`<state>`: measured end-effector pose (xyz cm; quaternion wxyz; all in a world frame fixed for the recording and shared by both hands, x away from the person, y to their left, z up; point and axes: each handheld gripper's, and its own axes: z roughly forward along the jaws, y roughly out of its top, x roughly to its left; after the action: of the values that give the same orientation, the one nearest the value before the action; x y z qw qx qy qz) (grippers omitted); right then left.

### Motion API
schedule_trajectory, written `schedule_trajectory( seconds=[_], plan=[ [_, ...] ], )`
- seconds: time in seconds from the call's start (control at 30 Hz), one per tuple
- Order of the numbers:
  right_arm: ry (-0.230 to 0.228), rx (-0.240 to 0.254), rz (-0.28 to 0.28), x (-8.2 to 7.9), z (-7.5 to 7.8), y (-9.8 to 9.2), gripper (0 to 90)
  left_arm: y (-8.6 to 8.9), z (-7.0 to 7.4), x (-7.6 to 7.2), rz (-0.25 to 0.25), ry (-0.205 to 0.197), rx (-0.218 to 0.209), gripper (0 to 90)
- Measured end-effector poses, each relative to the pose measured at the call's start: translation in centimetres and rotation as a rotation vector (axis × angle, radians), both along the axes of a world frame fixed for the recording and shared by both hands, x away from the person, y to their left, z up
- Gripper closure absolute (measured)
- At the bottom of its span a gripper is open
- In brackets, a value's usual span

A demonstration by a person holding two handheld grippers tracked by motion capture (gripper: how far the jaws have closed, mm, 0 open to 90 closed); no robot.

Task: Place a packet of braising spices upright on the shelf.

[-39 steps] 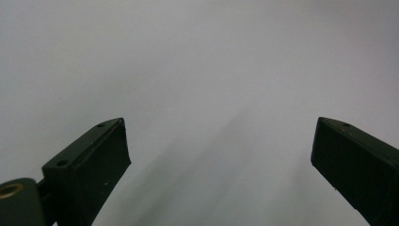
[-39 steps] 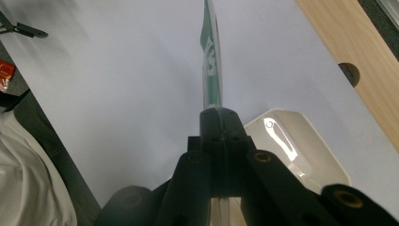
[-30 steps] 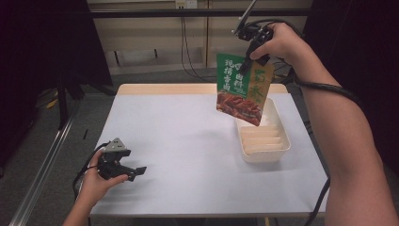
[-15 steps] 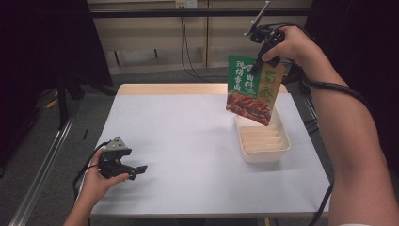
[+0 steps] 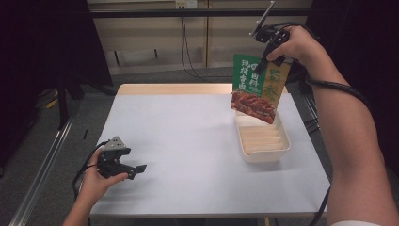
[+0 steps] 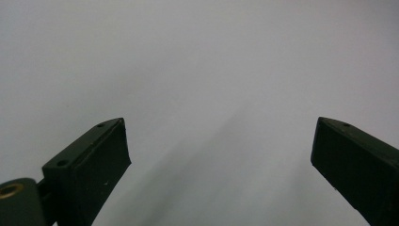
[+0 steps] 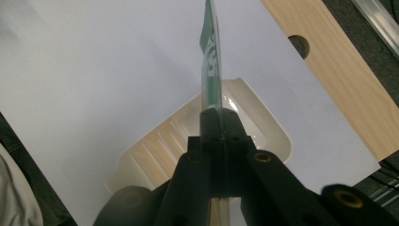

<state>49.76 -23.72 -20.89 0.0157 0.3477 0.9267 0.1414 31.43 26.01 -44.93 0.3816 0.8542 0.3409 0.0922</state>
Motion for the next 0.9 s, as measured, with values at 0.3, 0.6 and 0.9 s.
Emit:
schedule_trajectory(
  seconds=[0.3,0.6,0.9],
  plan=[
    [-0.006,-0.016,-0.001,0.1,-0.4,-0.6,90.0,0.0,0.1,0.0,-0.009,-0.007,0.006,4.6],
    [-0.011,-0.021,0.008,0.3,-1.4,-1.5,90.0,0.0,0.1,0.0,-0.013,-0.009,0.011,4.6],
    [-0.017,-0.011,0.02,0.4,-2.1,-1.8,90.0,-0.1,0.1,-0.1,-0.009,-0.011,0.014,4.6]
  ],
)
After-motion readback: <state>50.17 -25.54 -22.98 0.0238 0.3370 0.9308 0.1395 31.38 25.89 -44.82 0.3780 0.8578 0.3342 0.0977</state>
